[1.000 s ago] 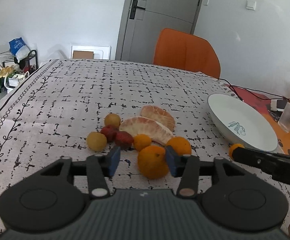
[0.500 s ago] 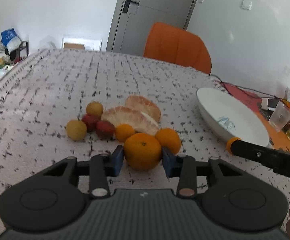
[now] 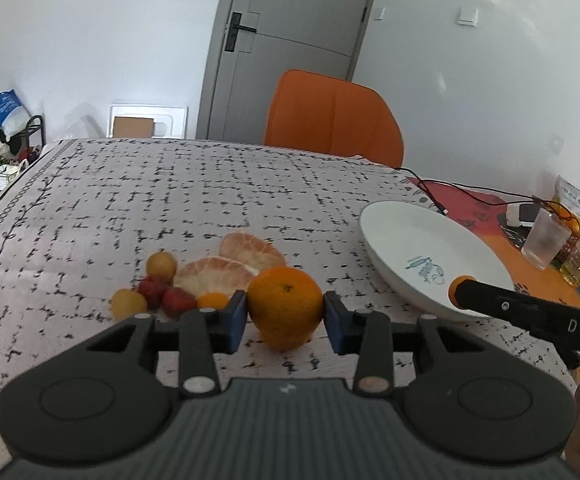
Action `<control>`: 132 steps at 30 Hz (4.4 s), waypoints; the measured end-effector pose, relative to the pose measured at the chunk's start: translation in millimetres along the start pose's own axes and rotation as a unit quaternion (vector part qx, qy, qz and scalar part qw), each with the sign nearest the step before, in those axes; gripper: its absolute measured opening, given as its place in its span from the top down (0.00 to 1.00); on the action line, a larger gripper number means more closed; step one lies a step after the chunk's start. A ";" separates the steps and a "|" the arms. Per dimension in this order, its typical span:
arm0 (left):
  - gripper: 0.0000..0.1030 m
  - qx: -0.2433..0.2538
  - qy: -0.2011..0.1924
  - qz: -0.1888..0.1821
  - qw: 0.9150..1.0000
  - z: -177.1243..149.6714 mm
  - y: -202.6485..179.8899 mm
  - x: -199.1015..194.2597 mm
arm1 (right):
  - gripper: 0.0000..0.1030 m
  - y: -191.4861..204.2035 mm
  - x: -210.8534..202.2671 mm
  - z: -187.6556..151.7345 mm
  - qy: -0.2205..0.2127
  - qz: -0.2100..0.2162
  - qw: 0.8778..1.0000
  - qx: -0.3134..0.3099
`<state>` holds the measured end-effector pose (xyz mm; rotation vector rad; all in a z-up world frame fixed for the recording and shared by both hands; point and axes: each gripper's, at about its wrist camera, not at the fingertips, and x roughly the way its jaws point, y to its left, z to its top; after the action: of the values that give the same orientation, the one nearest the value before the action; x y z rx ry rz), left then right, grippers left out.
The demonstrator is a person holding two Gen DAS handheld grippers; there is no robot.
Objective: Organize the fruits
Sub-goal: 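Close the left tool on the large orange while the right tool lifts the mandarin, then carry both fruits over the white bowl and open both tools, then move both tools back toward the remaining fruit cluster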
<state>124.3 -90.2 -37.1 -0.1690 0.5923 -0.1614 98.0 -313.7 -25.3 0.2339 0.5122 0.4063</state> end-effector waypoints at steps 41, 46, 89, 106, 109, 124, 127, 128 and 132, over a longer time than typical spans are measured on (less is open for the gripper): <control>0.60 0.060 0.011 -0.053 0.997 21.9 -97.5 63.2 | 0.61 -63.5 -25.5 -4.7 -0.038 -0.088 0.994 0.045; 0.52 0.052 0.004 -0.046 0.998 22.4 -91.2 56.1 | 0.22 -63.4 -27.2 -4.7 -0.048 -0.098 0.993 0.047; 0.00 0.006 -0.021 0.082 0.996 2.3 37.1 -52.3 | 0.00 10.9 -11.1 -11.7 -0.017 -0.090 0.995 -0.030; 0.00 -0.024 -0.027 0.081 0.996 -5.9 74.1 -72.8 | 0.00 49.2 1.7 -13.2 -0.015 -0.051 0.997 -0.059; 0.00 -0.028 -0.024 0.080 0.996 -7.2 78.0 -73.4 | 0.00 57.7 4.5 -14.6 -0.016 -0.049 0.996 -0.069; 0.03 -0.031 -0.034 0.081 0.996 -9.7 91.0 -61.8 | 0.07 72.6 24.3 -20.0 0.001 -0.021 0.997 -0.074; 0.07 -0.029 -0.033 0.081 0.996 -9.9 91.7 -56.8 | 0.10 75.4 30.8 -22.7 0.009 -0.018 0.997 -0.077; 0.08 -0.030 -0.032 0.081 0.996 -10.1 92.4 -55.3 | 0.11 75.8 32.7 -23.1 0.011 -0.019 0.997 -0.077; 0.15 -0.033 -0.030 0.076 0.996 -9.6 93.5 -47.3 | 0.16 76.2 41.4 -24.2 0.023 -0.015 0.997 -0.071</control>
<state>89.7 9.1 -38.5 -0.1910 0.5493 0.0102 94.2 -224.9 -39.4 0.0798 0.5286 0.4172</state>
